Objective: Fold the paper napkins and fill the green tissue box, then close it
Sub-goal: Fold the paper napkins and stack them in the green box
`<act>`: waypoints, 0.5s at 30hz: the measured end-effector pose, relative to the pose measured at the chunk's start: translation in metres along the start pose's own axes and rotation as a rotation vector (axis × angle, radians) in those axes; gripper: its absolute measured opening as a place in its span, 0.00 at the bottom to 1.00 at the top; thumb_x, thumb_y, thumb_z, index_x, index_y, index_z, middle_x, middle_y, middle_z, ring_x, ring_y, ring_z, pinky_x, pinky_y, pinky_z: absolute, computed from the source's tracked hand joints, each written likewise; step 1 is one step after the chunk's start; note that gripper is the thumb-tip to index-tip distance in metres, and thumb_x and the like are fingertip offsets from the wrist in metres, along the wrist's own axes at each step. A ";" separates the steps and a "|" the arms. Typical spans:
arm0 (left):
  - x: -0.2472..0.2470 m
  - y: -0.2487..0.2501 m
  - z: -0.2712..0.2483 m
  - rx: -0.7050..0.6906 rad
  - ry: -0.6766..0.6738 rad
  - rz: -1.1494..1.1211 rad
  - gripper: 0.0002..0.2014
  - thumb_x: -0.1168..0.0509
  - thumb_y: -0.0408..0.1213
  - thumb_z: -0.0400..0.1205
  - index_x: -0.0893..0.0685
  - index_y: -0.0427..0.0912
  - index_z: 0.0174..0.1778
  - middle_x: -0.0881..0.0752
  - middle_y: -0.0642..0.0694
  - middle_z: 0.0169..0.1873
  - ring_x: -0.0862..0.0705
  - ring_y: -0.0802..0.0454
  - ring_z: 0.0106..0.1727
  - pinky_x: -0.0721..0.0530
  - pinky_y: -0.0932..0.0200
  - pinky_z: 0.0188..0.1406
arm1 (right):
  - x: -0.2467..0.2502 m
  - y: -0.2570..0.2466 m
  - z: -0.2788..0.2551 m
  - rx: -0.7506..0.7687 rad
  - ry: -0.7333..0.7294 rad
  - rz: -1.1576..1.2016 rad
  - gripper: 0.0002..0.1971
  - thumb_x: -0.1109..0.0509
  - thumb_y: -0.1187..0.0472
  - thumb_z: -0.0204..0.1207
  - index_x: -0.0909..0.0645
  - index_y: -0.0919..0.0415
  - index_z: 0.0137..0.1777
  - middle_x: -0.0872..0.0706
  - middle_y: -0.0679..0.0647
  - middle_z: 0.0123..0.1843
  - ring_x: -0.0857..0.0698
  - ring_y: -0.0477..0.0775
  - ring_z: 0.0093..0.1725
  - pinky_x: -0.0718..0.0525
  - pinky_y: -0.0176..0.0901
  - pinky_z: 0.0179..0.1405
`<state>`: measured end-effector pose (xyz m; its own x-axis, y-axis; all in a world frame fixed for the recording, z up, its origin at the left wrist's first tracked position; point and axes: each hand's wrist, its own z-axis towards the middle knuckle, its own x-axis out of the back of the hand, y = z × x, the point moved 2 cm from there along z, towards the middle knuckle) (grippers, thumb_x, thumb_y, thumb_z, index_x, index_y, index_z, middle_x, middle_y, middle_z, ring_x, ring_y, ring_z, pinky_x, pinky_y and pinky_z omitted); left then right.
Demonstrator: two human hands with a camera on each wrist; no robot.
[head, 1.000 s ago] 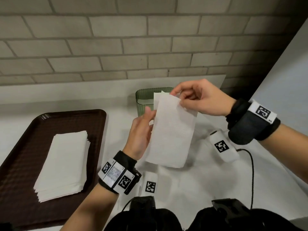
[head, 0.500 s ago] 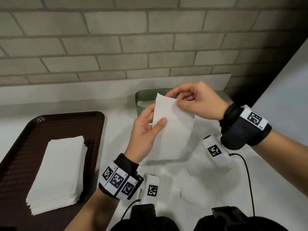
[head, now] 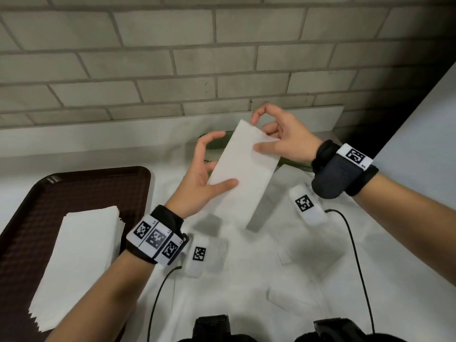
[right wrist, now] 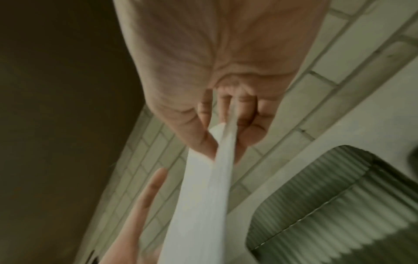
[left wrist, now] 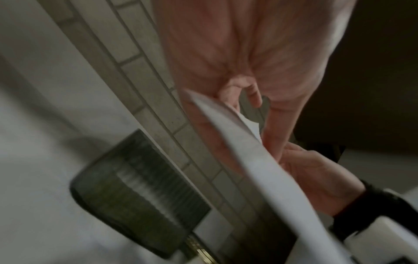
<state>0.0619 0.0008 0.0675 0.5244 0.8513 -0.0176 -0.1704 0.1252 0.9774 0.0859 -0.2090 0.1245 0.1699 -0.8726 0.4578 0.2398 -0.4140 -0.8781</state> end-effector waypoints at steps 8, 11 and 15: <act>0.064 -0.016 0.055 -0.043 0.389 0.396 0.18 0.31 0.23 0.77 0.27 0.46 0.55 0.19 0.28 0.32 0.18 0.44 0.31 0.16 0.54 0.38 | 0.018 0.052 0.033 -0.050 0.470 -0.251 0.09 0.27 0.65 0.70 0.24 0.52 0.36 0.19 0.45 0.33 0.21 0.47 0.33 0.20 0.38 0.40; 0.072 -0.018 0.087 -0.025 0.414 0.781 0.06 0.32 0.29 0.78 0.19 0.43 0.48 0.17 0.38 0.30 0.21 0.50 0.29 0.20 0.65 0.38 | 0.012 0.068 0.046 -0.087 0.433 -0.428 0.04 0.30 0.62 0.72 0.18 0.50 0.40 0.14 0.49 0.34 0.19 0.50 0.35 0.18 0.41 0.47; 0.072 -0.037 0.117 0.122 0.176 1.234 0.10 0.38 0.31 0.81 0.12 0.43 0.51 0.11 0.41 0.43 0.16 0.41 0.48 0.20 0.53 0.55 | 0.004 0.090 0.061 -0.157 0.285 -0.801 0.11 0.36 0.60 0.78 0.14 0.46 0.51 0.12 0.49 0.45 0.19 0.58 0.54 0.29 0.51 0.60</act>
<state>0.2037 -0.0018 0.0542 -0.0494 0.4245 0.9041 -0.3848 -0.8434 0.3750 0.1667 -0.2337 0.0560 -0.2452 -0.3252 0.9133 0.0462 -0.9449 -0.3241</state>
